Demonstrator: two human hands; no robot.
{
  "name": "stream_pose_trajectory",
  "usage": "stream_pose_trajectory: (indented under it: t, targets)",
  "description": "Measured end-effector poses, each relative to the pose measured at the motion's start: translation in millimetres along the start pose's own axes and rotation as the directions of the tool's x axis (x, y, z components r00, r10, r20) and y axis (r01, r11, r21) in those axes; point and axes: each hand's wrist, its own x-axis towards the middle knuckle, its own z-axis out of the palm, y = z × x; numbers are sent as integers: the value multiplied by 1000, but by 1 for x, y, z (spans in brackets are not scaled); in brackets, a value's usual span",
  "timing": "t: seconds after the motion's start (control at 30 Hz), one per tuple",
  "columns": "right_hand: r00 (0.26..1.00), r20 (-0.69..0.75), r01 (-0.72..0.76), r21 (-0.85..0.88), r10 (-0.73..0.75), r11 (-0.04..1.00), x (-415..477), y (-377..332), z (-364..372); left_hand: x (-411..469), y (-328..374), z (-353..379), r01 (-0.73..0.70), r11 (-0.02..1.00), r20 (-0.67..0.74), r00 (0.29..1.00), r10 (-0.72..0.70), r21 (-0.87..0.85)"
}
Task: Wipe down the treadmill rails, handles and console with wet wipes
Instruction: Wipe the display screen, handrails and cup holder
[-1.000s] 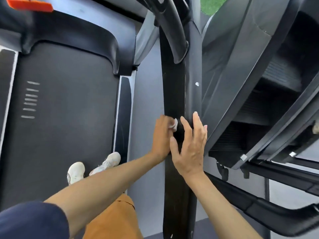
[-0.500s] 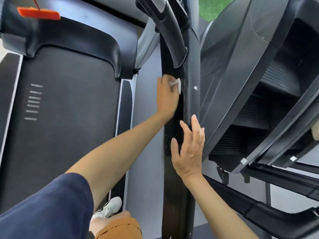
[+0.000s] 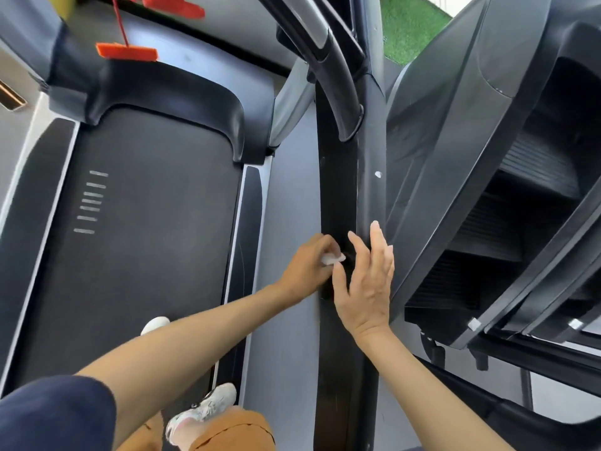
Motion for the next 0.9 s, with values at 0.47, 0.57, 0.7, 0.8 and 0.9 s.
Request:
stream_pose_trajectory:
  t: [0.47,0.57,0.7,0.8,0.9]
  targets:
    - [1000,-3,19,57,-18,998,-1,2,1,91,44,-19,2,967,-277,958,-75,-256]
    - [1000,-20,24,70,-23,997,-1,1,0,28,18,-12,-37,999,63,997,38,-20]
    - [999,-36,20,123,-15,992,-2,0,-1,-1,-4,-23,19,994,211,977,-41,106]
    - [999,-49,16,137,-9,990,-3,2,1,55,11,-41,152,983,-149,975,-166,-99]
    - [998,-57,9,206,2,979,-3,2,1,91,29,-30,109,967,-216,963,-160,-231]
